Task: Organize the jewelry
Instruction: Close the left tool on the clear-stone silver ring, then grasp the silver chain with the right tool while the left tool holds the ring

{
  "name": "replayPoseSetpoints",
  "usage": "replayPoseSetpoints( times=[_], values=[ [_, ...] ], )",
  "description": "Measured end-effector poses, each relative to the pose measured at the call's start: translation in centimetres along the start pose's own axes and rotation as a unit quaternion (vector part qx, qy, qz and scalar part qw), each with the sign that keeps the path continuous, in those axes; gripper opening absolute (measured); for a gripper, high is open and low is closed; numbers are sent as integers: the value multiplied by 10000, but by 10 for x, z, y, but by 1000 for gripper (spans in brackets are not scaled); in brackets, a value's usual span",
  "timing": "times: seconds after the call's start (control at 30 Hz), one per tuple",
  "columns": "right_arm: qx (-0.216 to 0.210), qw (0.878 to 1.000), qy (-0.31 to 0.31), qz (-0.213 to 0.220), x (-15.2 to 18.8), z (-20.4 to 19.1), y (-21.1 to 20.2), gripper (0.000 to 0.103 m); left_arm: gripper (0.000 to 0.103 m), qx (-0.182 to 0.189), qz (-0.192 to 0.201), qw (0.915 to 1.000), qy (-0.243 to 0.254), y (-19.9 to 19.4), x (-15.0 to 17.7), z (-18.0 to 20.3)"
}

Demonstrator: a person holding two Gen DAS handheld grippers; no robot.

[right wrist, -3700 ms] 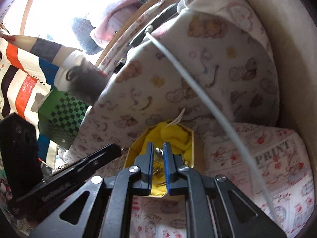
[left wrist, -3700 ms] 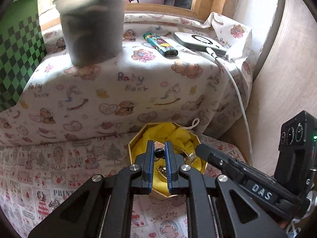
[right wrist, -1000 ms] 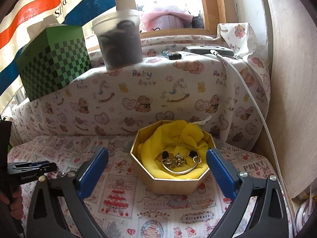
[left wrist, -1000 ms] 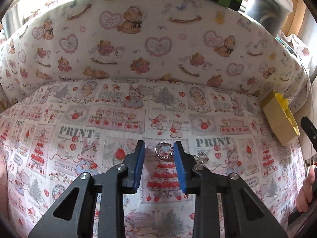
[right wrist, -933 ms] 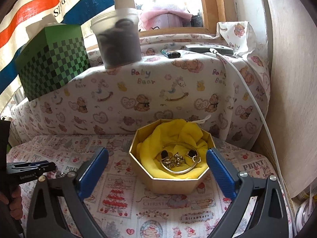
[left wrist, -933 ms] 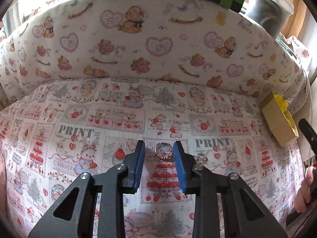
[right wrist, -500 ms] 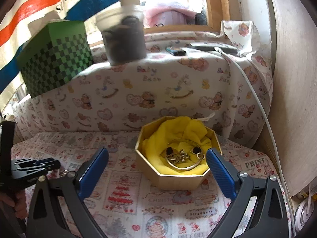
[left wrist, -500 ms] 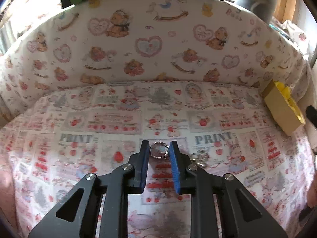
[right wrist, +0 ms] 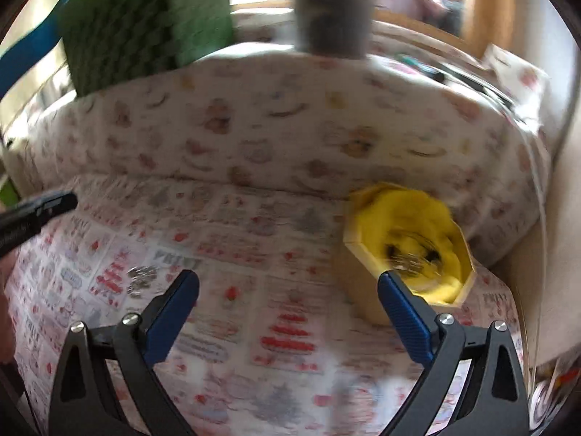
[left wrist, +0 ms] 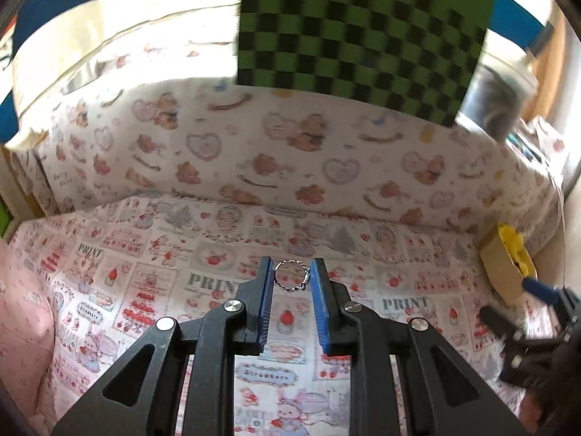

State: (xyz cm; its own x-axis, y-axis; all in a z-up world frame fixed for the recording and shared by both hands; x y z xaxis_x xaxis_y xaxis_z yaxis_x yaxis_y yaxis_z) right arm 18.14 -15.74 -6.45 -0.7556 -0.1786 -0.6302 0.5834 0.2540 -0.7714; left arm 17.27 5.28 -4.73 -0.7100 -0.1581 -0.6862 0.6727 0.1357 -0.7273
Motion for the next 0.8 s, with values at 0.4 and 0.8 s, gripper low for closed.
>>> replayPoseSetpoints(
  times=[0.4, 0.8],
  values=[
    [-543, 9966, -229, -585, -7, -73, 40, 76, 20, -271, -50, 9988, -405, 9, -5, -32],
    [-629, 9921, -529, -948, 1, -109, 80, 26, 20, -339, -80, 9983, -457, 12, -4, -37]
  ],
)
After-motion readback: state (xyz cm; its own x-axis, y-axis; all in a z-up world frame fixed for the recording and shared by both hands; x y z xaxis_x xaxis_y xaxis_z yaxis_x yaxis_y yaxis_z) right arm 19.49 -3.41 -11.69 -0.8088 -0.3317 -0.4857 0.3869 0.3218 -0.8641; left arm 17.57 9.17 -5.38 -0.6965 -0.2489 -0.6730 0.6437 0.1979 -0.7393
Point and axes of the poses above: each gripper's, at about its wrist camera, not at the fingertips, and y roughly the way its jaws point, z to its right, x to its underside, the point moved 6 cm from there along y, roughly the way its jaws point, and after that the axes turned 10 degrees about -x, right-handed, at the moved point
